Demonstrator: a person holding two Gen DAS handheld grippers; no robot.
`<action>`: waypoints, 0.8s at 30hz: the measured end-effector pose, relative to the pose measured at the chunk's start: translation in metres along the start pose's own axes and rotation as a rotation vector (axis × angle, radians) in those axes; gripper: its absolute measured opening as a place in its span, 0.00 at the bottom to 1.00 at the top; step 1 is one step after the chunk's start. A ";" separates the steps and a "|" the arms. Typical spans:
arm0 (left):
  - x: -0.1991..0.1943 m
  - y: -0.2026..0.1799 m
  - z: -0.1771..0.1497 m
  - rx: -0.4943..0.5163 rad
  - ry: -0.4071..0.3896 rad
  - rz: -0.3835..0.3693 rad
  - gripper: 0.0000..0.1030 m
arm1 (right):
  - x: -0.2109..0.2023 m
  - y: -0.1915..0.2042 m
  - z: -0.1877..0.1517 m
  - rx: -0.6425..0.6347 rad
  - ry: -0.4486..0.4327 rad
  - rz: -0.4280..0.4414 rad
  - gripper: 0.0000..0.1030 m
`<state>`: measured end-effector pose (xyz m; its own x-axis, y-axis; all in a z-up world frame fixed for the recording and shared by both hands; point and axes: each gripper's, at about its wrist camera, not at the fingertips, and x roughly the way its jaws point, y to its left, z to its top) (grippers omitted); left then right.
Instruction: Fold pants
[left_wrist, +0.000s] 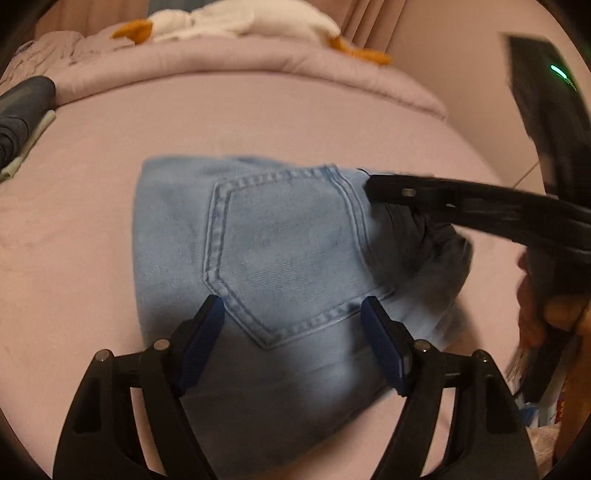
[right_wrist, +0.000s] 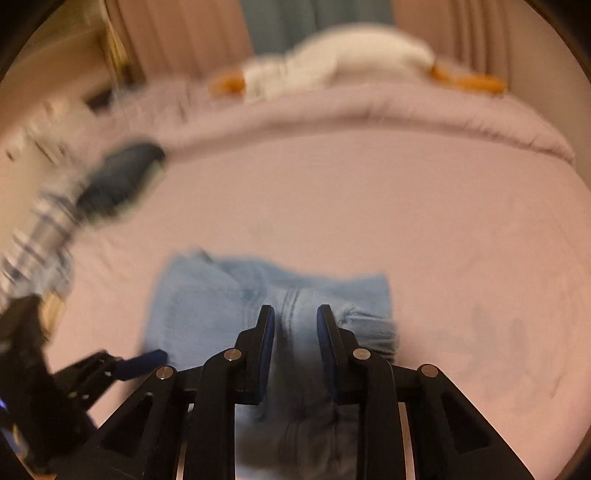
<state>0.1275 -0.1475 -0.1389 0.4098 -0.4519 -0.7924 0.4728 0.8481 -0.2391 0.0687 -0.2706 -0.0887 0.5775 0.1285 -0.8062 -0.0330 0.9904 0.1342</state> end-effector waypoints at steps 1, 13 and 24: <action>0.002 -0.003 -0.003 0.029 -0.011 0.017 0.73 | 0.019 0.000 -0.001 -0.047 0.027 -0.070 0.21; 0.004 0.002 -0.003 0.053 -0.018 -0.017 0.73 | -0.024 0.016 -0.048 -0.114 -0.072 -0.002 0.21; -0.027 0.010 -0.023 0.005 -0.042 -0.031 0.76 | -0.026 0.018 -0.093 -0.127 -0.082 -0.041 0.29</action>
<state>0.1031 -0.1198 -0.1329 0.4274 -0.4891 -0.7603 0.4892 0.8324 -0.2604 -0.0222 -0.2510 -0.1191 0.6448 0.0882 -0.7592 -0.1075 0.9939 0.0241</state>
